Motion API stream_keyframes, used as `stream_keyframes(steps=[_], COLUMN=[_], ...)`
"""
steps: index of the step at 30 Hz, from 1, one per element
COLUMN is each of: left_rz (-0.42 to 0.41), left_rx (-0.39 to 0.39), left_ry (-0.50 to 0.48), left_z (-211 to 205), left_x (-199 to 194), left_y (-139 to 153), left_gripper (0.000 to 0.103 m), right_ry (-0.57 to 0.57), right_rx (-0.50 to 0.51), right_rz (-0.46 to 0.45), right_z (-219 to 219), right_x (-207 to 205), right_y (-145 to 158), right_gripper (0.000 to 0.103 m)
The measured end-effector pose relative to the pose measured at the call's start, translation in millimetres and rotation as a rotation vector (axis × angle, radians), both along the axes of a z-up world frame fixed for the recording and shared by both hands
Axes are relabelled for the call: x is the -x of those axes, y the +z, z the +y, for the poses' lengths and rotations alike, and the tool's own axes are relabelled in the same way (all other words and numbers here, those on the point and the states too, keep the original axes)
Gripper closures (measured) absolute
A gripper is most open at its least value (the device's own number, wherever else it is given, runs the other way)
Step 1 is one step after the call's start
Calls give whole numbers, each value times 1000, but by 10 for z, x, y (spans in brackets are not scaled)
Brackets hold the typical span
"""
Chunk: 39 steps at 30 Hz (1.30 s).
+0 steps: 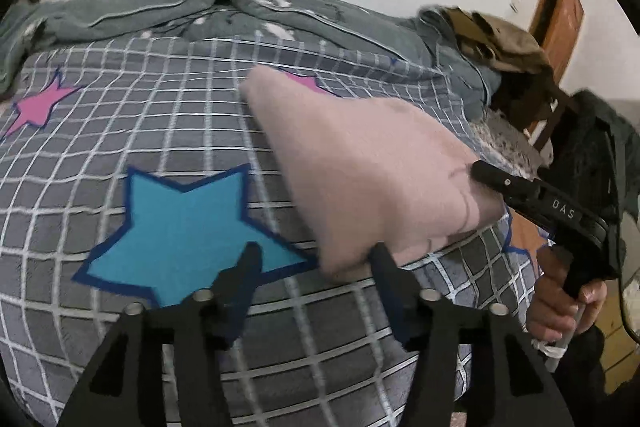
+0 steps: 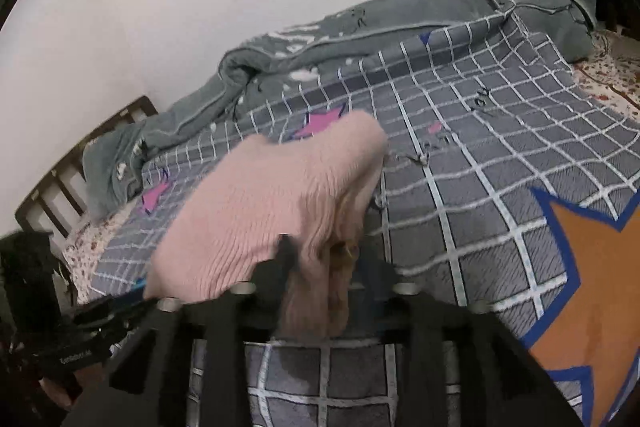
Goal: Fold small clothes
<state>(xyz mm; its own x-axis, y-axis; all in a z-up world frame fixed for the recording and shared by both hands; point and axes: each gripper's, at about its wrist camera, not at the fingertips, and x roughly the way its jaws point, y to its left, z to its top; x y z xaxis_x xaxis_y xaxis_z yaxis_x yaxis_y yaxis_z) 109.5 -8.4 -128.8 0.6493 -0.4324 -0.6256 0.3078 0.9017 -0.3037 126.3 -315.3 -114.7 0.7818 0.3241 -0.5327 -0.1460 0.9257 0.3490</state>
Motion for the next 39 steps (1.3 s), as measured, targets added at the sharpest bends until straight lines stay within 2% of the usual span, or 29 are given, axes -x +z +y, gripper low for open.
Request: stream_keyframes(steps=[4,8,13,17,20,24,28,29,32,34,37,39], left_rz=[-6,-10,-58,-79,-89,-87,-72,-59,-40,-41,4,38], left_rx=[-26,-2,-31,-44,-52,-67,-60,-57,-73,-77,-32,12], left_ry=[50,63,54,41,29,21,12,9,1,-2,0,3], left_z=[128,173,37,-69,-134,-219,-283,-294,-298,-259,-176,-130], left_x=[-161,-431,-865,-1146,-1348,-1509,-1586,-1606,-1635,-1633,-1657,-1673], left_y=[71,197,423,505,526,499,365,330,275,258,191,134], left_gripper=[45,45,45,45,45,45,45,45,45,45,45,45], right_ry=[-21,-36,-56,-55,-57,-45,-43,-43,-54,-68,-59,-58], right_rx=[4,-31,66,52,74,95,144,142,71,32,86,117], right_rz=[8,55,106,164,191,174,140,114,30,9,105,134], right_z=[12,15,66,32,22,12,52,47,-72,-159,-115,-72], right_x=[-217,-488,-952,-1180,-1216,-1191,-1160,-1136,-1056,-1035,-1155,-1198], right_y=[89,117,222,112,-28,-59,-72,-55,78,124,-32,-101], right_gripper=[63,63,63,63,63,67,91,93,93,93,90,86])
